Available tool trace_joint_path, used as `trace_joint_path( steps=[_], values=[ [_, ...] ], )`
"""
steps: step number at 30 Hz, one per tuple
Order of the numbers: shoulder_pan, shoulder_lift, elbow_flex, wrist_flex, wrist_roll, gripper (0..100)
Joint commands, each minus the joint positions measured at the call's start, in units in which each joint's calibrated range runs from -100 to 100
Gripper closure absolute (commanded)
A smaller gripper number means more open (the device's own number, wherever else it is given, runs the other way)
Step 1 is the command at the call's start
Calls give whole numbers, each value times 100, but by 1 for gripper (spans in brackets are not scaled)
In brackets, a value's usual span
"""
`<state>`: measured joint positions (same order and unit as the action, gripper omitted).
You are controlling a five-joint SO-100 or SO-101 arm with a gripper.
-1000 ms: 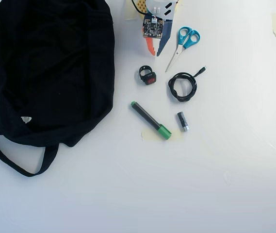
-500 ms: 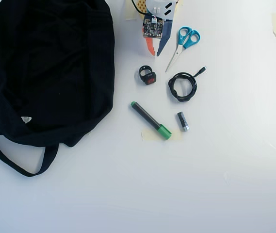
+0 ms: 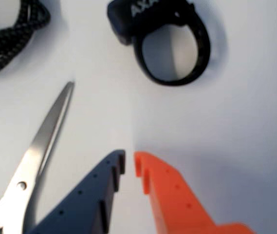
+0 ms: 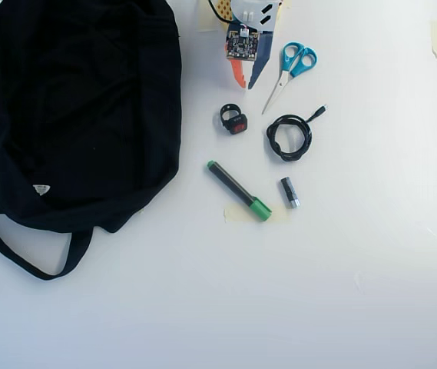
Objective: Put the bike light into the black bag
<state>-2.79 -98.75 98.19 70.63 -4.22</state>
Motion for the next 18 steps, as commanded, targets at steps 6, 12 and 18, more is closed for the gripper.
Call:
trace_joint_path(
  steps=[6, 12, 18],
  values=[
    [-27, -8, 109, 198, -8, 97],
    [-57, 66, 109, 26, -13, 97],
    [-57, 83, 64, -198, -13, 97]
  ],
)
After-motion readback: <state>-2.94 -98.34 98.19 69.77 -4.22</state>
